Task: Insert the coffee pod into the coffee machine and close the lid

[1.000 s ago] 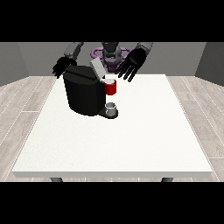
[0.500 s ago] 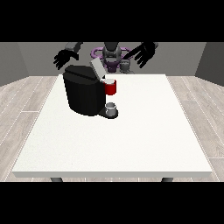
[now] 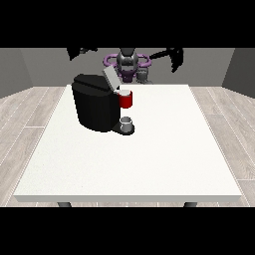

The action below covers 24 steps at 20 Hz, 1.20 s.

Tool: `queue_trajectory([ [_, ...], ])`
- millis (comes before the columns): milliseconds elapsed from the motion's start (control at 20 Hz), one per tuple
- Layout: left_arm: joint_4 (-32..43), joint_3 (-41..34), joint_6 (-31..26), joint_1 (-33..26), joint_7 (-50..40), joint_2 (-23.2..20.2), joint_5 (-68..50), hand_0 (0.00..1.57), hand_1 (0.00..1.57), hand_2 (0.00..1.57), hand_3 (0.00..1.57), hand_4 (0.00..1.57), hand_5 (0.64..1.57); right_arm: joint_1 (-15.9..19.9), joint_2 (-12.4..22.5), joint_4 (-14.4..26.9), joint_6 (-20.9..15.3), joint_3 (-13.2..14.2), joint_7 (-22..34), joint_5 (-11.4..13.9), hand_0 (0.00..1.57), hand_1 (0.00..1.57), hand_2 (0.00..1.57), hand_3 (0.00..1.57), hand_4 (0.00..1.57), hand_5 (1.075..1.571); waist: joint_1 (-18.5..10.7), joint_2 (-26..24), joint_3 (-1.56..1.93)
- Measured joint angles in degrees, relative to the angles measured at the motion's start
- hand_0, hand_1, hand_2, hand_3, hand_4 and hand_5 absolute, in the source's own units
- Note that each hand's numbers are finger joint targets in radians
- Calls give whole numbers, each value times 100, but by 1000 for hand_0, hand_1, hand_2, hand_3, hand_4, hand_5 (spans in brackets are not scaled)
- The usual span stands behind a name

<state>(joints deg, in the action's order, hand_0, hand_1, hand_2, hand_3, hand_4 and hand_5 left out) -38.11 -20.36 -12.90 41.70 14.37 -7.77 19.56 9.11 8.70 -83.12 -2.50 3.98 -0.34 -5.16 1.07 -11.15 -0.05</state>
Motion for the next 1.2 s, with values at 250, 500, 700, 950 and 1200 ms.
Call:
queue_trajectory([
  [250, -215, -9, -185, -419, -67, 288, -313, 0, 0, 0, 0, 0, 1571, 160, 24, -113, 118, -120, 167, 20, 0, 0, 0, 0, 0, 1571, -366, -135, 3],
  [500, -631, 30, -433, -784, -132, 481, -649, 0, 0, 0, 0, 140, 1571, 375, 180, -13, 258, -122, 244, 101, 0, 0, 0, 0, 238, 1571, -728, -135, 5],
  [700, -1102, 155, -549, -1143, -273, 611, -878, 0, 0, 0, 0, 0, 1571, 482, 209, 151, 338, -130, 130, 190, 0, 0, 0, 0, 0, 1571, -914, -46, 5],
  [950, -1761, 393, -516, -1543, -505, 697, -1193, 0, 0, 0, 0, 103, 1571, 698, 119, 389, 394, -184, 176, 251, 0, 0, 0, 0, 0, 1571, -1020, 78, 5],
  [1200, -2393, 702, -367, -1898, -679, 751, -1489, 0, 0, 0, 0, 0, 1571, 1050, 100, 785, 426, -12, 128, 177, 0, 0, 0, 0, 0, 1571, -1083, 346, 6],
])
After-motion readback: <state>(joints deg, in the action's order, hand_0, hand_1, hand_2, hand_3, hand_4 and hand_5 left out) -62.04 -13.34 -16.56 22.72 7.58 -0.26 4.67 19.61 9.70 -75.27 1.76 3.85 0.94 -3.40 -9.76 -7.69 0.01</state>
